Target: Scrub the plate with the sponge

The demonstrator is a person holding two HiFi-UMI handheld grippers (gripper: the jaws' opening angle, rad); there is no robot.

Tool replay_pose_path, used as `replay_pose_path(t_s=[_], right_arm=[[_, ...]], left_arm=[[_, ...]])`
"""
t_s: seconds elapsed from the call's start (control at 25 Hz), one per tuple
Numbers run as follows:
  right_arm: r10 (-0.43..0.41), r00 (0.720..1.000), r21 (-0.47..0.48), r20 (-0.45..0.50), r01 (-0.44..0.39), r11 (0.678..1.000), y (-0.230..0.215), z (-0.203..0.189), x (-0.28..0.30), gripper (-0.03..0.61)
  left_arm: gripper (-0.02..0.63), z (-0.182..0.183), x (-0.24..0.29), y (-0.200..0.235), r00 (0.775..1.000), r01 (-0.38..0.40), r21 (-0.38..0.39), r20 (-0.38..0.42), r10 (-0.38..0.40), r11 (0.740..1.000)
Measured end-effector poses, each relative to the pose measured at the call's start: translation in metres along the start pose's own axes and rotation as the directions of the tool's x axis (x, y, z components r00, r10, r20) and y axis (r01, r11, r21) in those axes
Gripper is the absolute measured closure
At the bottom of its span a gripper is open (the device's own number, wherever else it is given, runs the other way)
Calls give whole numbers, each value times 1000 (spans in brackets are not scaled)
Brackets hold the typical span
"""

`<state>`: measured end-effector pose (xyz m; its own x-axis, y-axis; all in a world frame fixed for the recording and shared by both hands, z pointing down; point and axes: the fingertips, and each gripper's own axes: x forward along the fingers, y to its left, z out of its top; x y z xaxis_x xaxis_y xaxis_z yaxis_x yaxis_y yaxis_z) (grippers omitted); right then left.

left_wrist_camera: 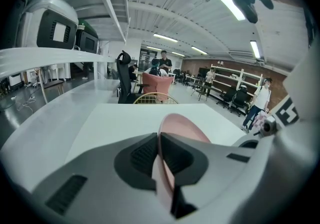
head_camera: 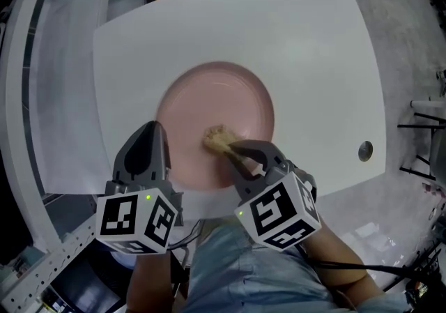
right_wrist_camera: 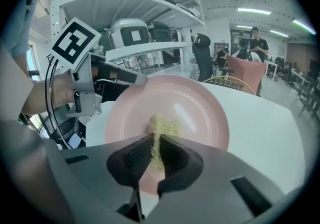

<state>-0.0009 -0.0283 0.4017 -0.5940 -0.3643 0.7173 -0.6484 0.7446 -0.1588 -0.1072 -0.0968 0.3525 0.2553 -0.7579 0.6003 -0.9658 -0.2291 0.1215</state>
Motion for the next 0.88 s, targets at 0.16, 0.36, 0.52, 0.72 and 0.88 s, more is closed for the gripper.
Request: replay_pose_path(t_s=[0.16, 0.36, 0.52, 0.72, 0.88], right_arm=[[-48, 998, 28, -31, 49, 998, -17, -7, -3, 534], [-108, 993, 63, -45, 110, 992, -39, -5, -1, 534], [-139, 989, 63, -42, 142, 988, -52, 7, 4, 534], [-164, 986, 26, -22, 164, 986, -59, 28, 12, 534], [-155, 988, -7, -5, 155, 988, -56, 45, 18, 534]], left_arm=[[584, -1, -2, 0, 1000, 3, 0, -2, -3, 1000], [584, -4, -5, 1, 1000, 8, -1, -2, -8, 1000], [584, -7, -7, 1, 1000, 13, -8, -6, -13, 1000], [584, -7, -5, 2, 1000, 23, -20, -7, -23, 1000], [584, -5, -3, 3, 1000, 30, -26, -5, -30, 999]])
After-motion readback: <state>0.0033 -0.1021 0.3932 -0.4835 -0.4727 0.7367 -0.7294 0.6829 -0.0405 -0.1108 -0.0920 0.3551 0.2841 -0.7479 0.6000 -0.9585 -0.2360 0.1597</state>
